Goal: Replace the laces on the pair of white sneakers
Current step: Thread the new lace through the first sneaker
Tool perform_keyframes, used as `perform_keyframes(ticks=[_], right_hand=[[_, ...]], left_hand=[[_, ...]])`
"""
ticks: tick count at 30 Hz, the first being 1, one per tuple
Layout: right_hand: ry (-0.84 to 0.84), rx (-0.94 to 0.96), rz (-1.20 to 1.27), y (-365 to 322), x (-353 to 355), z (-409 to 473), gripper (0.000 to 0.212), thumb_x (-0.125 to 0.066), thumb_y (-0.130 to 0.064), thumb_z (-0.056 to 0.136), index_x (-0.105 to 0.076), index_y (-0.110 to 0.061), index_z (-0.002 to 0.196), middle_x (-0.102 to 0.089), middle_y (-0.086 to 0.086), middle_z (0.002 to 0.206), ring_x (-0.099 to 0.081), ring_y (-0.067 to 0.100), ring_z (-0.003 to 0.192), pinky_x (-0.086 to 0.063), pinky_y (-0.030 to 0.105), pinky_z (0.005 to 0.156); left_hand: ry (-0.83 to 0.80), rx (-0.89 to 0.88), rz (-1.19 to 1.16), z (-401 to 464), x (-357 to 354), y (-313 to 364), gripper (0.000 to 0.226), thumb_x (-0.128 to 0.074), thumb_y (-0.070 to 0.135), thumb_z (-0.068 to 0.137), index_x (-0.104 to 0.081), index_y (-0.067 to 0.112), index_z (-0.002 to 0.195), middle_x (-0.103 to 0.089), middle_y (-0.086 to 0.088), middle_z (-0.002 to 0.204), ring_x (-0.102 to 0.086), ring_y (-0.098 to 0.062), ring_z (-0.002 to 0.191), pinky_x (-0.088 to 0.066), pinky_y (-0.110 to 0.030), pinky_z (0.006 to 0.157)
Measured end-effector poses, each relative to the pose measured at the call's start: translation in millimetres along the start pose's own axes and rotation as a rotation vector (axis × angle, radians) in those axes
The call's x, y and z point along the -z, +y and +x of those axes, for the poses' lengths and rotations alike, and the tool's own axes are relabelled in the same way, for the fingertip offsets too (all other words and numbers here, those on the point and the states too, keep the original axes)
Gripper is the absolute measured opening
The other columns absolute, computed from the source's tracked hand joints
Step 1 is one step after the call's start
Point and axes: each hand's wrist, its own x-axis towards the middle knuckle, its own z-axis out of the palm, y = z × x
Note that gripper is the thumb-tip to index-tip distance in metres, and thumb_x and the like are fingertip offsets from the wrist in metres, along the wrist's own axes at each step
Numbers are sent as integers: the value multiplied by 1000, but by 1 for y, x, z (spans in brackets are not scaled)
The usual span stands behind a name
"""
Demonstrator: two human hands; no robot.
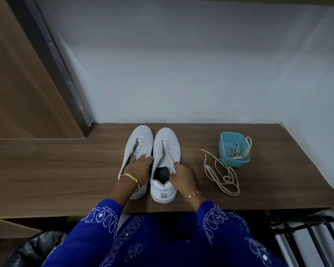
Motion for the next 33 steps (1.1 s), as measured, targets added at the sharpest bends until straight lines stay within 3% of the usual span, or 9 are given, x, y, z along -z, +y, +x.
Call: perform_keyframes(ticks=[6, 8, 17, 20, 25, 26, 28, 30, 33], right_hand=[[41, 27, -94, 0, -5, -2, 30, -42, -4, 86, -51, -1, 115, -48, 17, 122, -55, 34, 102, -43, 29, 77], [47, 28, -135, 6, -1, -2, 33, -42, -5, 89, -49, -3, 121, -45, 14, 125, -54, 32, 106, -40, 27, 78], [67, 33, -233, 51, 24, -10, 29, -44, -5, 89, -49, 1, 117, -51, 21, 116, -52, 34, 106, -36, 30, 84], [34, 76, -208, 53, 32, -6, 8, -48, -8, 87, -51, -6, 81, -56, 23, 99, -54, 30, 90, -32, 29, 70], [225, -10, -17, 67, 59, 2, 40, -49, -23, 94, -47, -8, 57, -48, 5, 58, -46, 21, 64, -31, 28, 62], [273, -31, -46, 75, 62, 4, 38, -48, -22, 94, -48, -9, 58, -49, 6, 60, -48, 23, 66, -31, 28, 63], [274, -69, -223, 91, 65, 4, 25, -50, -20, 92, -59, -2, 78, -60, 16, 84, -56, 29, 83, -37, 33, 72], [213, -86, -422, 104, 60, 1, 30, -55, -23, 90, -59, 4, 102, -55, 22, 110, -54, 33, 102, -40, 33, 85], [244, 12, -509, 115, 48, -2, 18, -59, -8, 84, -62, 7, 94, -55, 26, 104, -57, 40, 94, -48, 41, 79]], left_hand=[[-25, -15, 173, -3, 1, 18, 48, -40, 16, 91, -31, 4, 137, -44, -16, 138, -23, -27, 139, -3, -42, 116], [-34, -28, 190, -3, -3, 26, 48, -40, 16, 90, -31, 3, 136, -48, -17, 134, -27, -28, 138, -2, -41, 116], [-17, -124, 18, -1, -18, 67, 55, -41, 11, 89, -23, 0, 141, -42, -18, 138, -32, -27, 133, -8, -40, 116], [-4, -107, -88, 0, -22, 64, 50, -39, 8, 89, -30, 4, 138, -50, -16, 128, -40, -30, 125, -16, -39, 112], [57, -76, -412, -6, -20, 62, 38, -37, 5, 91, -44, 4, 129, -59, -17, 116, -51, -33, 110, -33, -32, 97], [75, -82, -469, -8, -18, 63, 37, -38, 4, 91, -46, 4, 128, -60, -17, 115, -53, -32, 108, -34, -28, 91], [101, -101, -530, -8, -16, 66, 37, -39, 3, 92, -47, 4, 128, -60, -16, 117, -53, -30, 109, -33, -23, 81], [98, -88, -559, -8, -15, 69, 40, -39, 4, 93, -43, 6, 133, -56, -14, 125, -50, -28, 117, -33, -21, 86], [107, -62, -621, -8, -13, 71, 44, -40, 6, 94, -39, 8, 138, -52, -14, 133, -46, -26, 124, -31, -21, 96]])
